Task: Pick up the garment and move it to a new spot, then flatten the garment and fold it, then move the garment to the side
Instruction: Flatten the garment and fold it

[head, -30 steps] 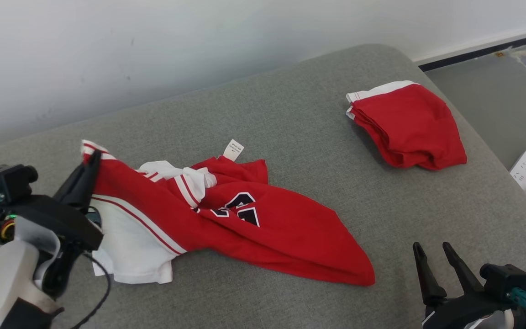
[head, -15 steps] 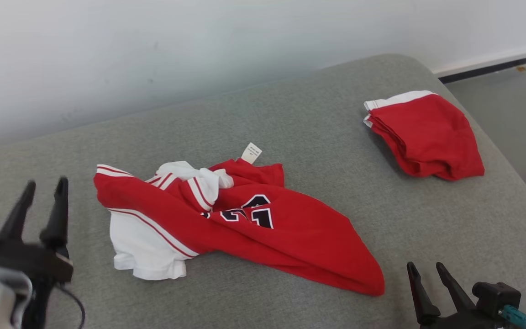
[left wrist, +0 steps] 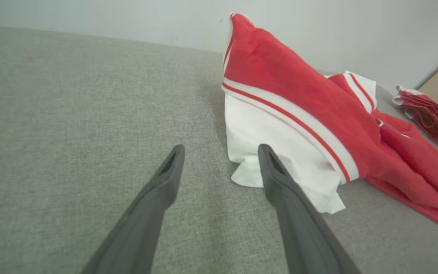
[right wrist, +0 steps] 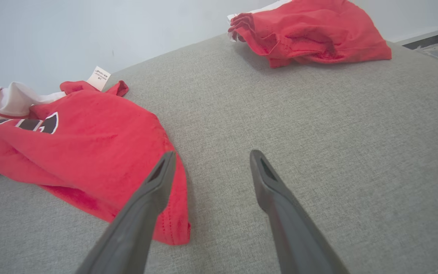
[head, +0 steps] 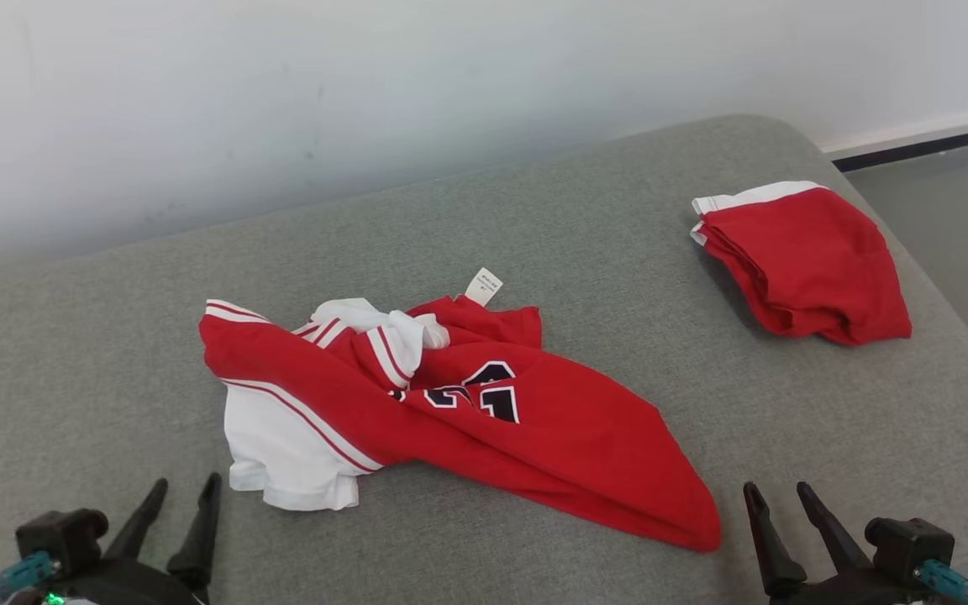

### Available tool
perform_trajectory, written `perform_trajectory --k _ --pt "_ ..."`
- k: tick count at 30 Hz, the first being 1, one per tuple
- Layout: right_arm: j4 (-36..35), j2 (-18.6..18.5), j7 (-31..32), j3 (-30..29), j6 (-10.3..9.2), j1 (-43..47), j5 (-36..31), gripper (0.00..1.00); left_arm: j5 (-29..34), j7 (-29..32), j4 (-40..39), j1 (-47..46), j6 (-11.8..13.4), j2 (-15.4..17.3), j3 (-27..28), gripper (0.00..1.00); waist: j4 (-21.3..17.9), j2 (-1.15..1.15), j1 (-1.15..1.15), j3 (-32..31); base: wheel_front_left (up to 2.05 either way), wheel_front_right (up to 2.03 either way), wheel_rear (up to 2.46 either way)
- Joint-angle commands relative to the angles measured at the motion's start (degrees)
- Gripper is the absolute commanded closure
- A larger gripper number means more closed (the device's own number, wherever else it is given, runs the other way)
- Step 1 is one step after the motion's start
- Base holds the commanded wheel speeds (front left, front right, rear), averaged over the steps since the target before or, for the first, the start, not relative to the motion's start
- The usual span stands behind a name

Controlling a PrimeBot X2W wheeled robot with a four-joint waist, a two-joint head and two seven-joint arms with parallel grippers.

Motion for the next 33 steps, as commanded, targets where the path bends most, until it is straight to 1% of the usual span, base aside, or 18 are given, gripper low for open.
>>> perform_trajectory --k 1,7,22,23,24,25,26,27,33 --pt "-0.06 -0.51 -0.04 -0.01 0.0 -0.11 0.36 0.0 0.71 0.49 1.15 0.51 -0.35 -0.16 -0.73 0.0 -0.81 0.0 0.0 0.26 0.0 0.0 0.0" --pt "-0.33 -0.88 -0.04 -0.28 0.0 0.09 0.51 0.0 1.01 2.21 4.86 -1.32 -0.85 -0.7 -2.5 0.0 -2.45 0.0 0.0 0.81 0.0 0.0 0.0" --pt "-0.45 -1.03 -0.04 -0.28 0.0 -0.27 0.54 0.0 1.55 1.79 11.25 -5.15 -2.78 -1.68 -4.47 0.0 -4.13 0.0 0.0 1.41 0.0 0.0 0.0" --pt "-0.47 -1.04 -0.04 -0.29 0.0 -0.29 0.53 0.0 1.95 1.76 11.59 -5.45 -2.96 -1.58 -4.93 0.22 -4.16 0.0 0.0 1.46 0.0 0.0 0.0" --pt "-0.47 -1.08 -0.04 -0.35 0.0 -0.25 0.54 0.0 1.97 1.55 11.94 -5.6 -3.18 -1.64 -5.23 0.51 -4.14 0.0 0.0 1.47 0.0 0.0 0.0" --pt "-0.46 -1.12 -0.04 -0.44 0.0 -0.15 0.53 0.0 1.83 1.15 12.15 -5.76 -3.49 -1.73 -5.3 0.97 -4.09 0.0 0.0 1.47 0.0 0.0 0.0" --pt "-0.46 -1.15 -0.04 -0.56 0.0 -0.02 0.53 0.0 1.85 0.81 12.2 -5.89 -3.54 -1.74 -5.44 1.0 -4.02 0.0 0.0 1.44 0.0 0.0 0.0" --pt "-0.46 -1.17 -0.04 -0.68 0.0 0.16 0.52 0.0 2.02 0.49 12.23 -5.82 -3.95 -1.65 -5.72 1.0 -3.91 0.0 0.0 1.38 0.0 0.0 0.0" --pt "-0.43 -1.25 -0.05 -1.28 0.0 1.52 0.44 0.0 0.31 -1.35 10.38 -3.02 -4.5 -1.14 -5.05 1.0 -2.17 0.0 0.0 0.27 0.0 0.0 0.0"
